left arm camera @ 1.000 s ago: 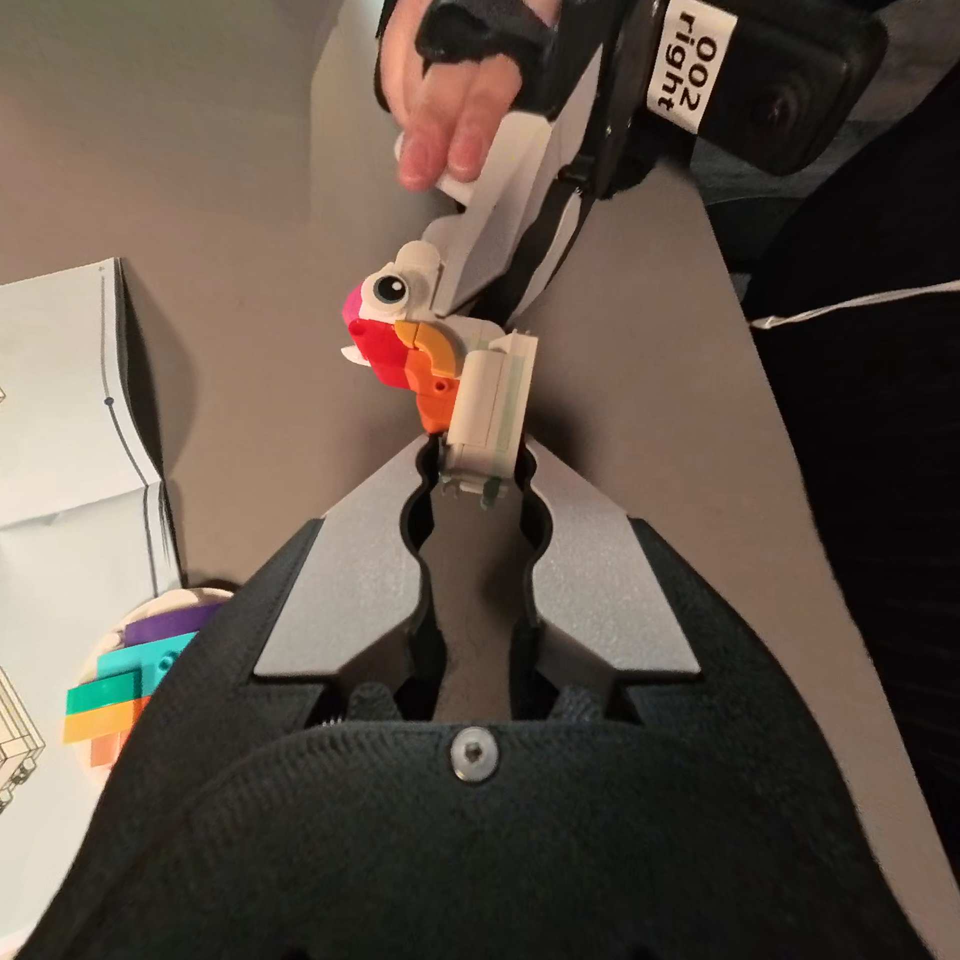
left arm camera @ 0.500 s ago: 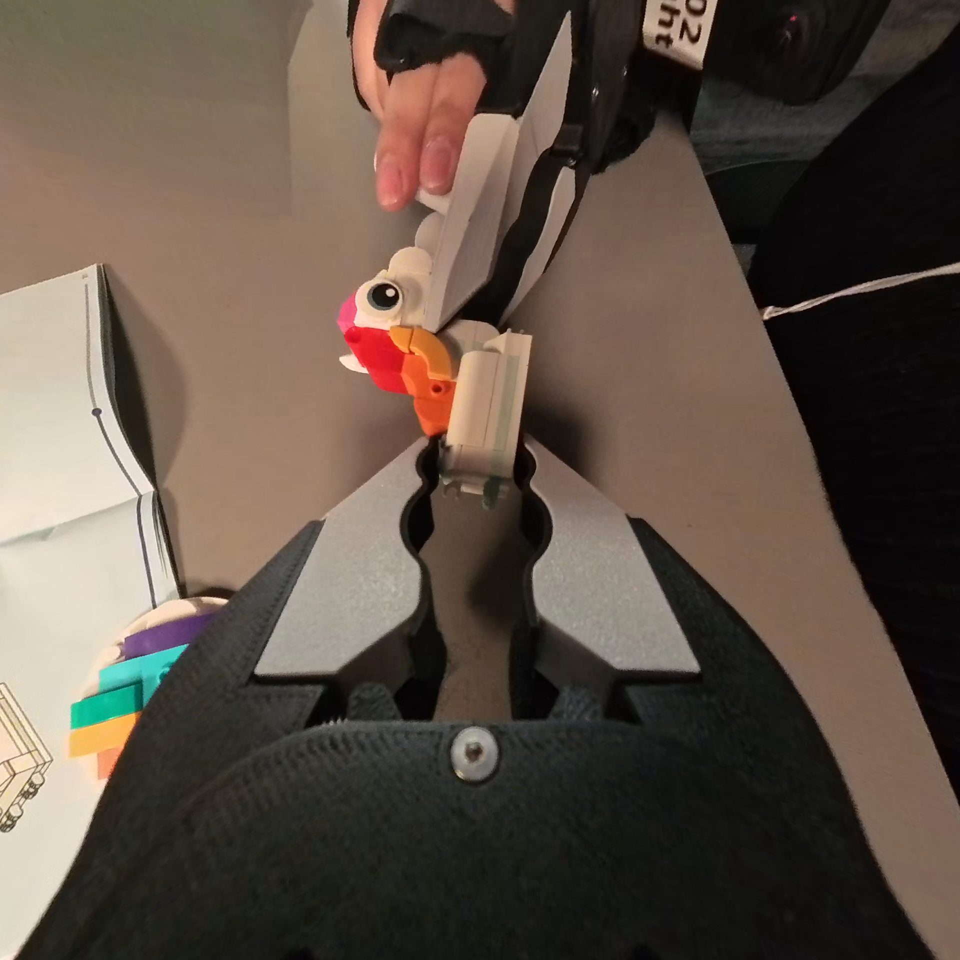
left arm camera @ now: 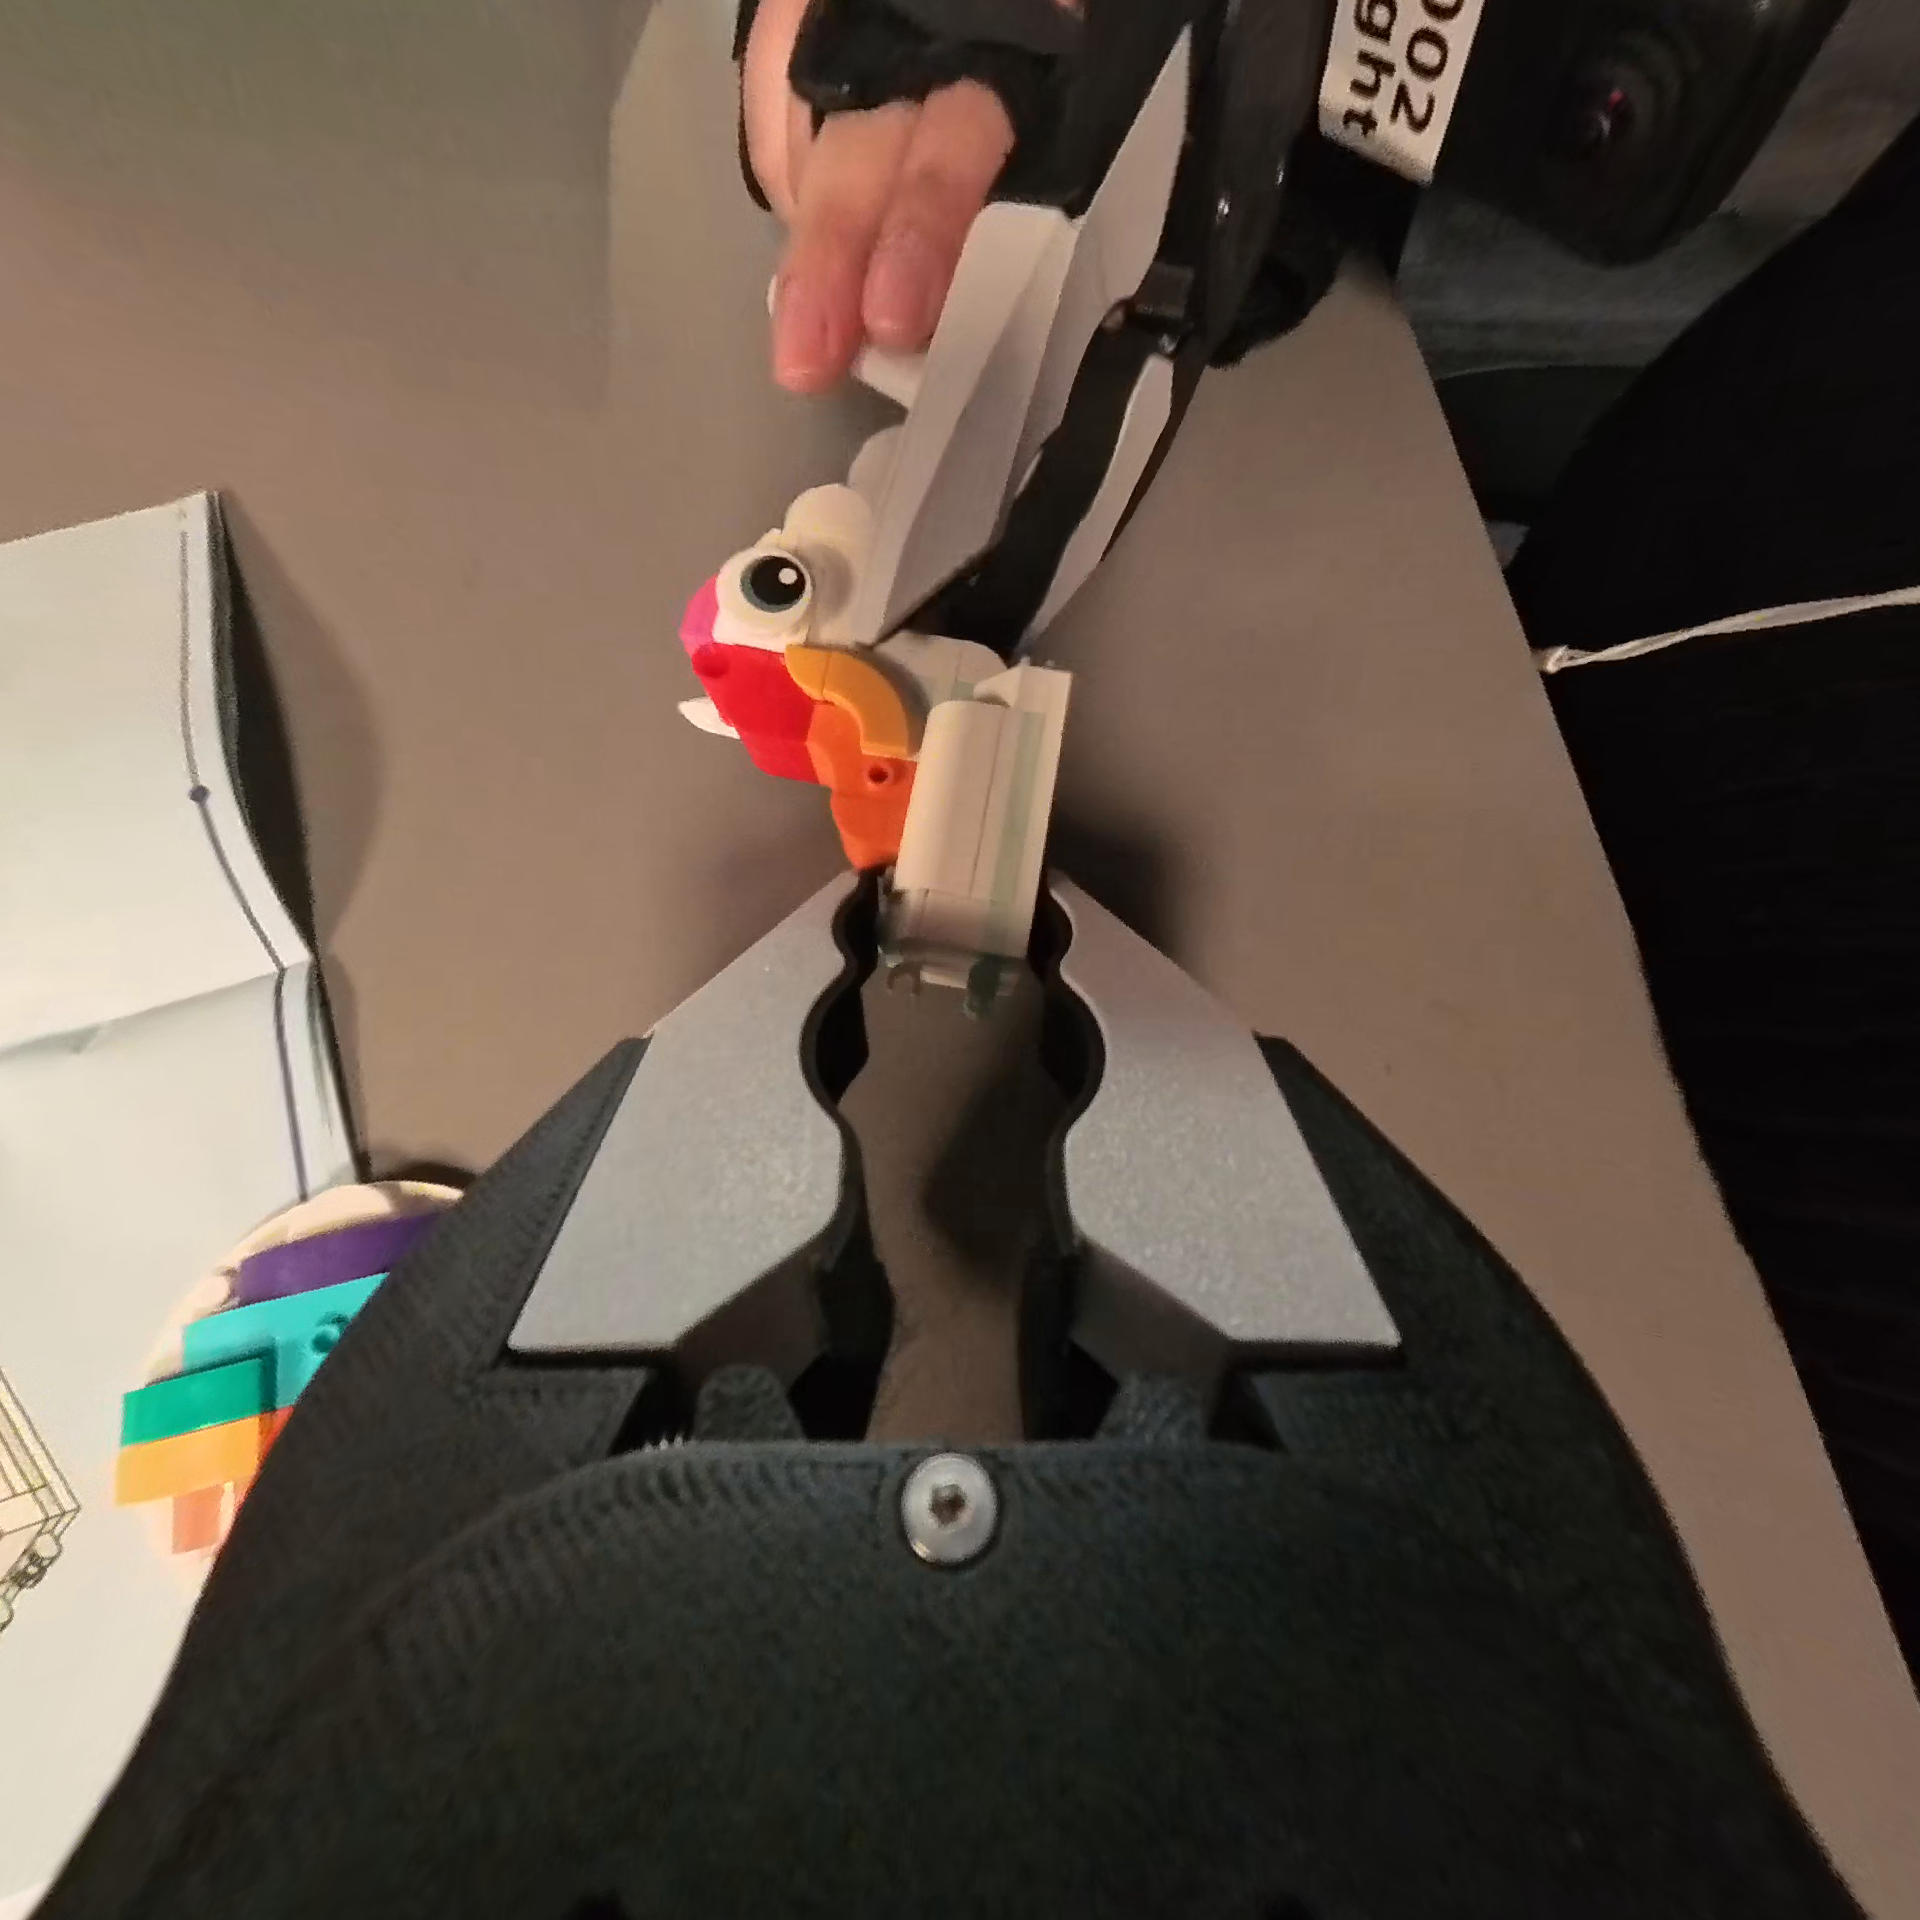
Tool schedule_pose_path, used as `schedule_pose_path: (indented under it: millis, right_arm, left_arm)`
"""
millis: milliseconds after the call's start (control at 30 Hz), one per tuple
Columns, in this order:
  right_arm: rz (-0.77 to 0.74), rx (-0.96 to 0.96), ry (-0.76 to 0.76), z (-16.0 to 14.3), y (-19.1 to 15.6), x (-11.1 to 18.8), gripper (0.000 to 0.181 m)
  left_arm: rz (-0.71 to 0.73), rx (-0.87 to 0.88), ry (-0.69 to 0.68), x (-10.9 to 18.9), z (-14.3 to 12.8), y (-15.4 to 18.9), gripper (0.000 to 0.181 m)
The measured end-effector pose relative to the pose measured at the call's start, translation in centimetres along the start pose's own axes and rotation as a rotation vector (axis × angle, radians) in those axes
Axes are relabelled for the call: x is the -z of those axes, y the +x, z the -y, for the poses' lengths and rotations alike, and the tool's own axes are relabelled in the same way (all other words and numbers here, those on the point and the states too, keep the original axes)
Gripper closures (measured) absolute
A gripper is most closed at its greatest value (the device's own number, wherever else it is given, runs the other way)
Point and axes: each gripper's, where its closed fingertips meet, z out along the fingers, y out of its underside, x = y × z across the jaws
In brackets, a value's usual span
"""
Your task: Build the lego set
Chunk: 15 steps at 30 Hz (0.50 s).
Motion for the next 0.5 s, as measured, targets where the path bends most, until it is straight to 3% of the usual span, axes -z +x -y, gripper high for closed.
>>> schedule_pose_path:
  millis: [167, 367, 433, 500]
  right_arm:
    - [-0.033, 0.042, -0.029, -0.1, 0.4, -0.6, 0.149]
    - [-0.084, 0.099, -0.038, 0.1, 0.8, -0.6, 0.159]
    - [-0.124, 0.107, -0.031, 0.4, 1.2, -0.6, 0.157]
    - [-0.159, 0.103, -0.009, 0.5, 1.6, -0.4, 0.159]
  left_arm:
    - [-0.024, 0.000, 0.022, 0.0, 0.7, 0.6, 0.153]
    - [-0.039, 0.022, 0.041, 0.4, 0.9, 1.2, 0.153]
    - [-0.034, 0.064, 0.044, 1.4, 1.0, 1.4, 0.143]
    - [0.067, 0.098, 0.018, 3.4, 0.4, 0.5, 0.138]
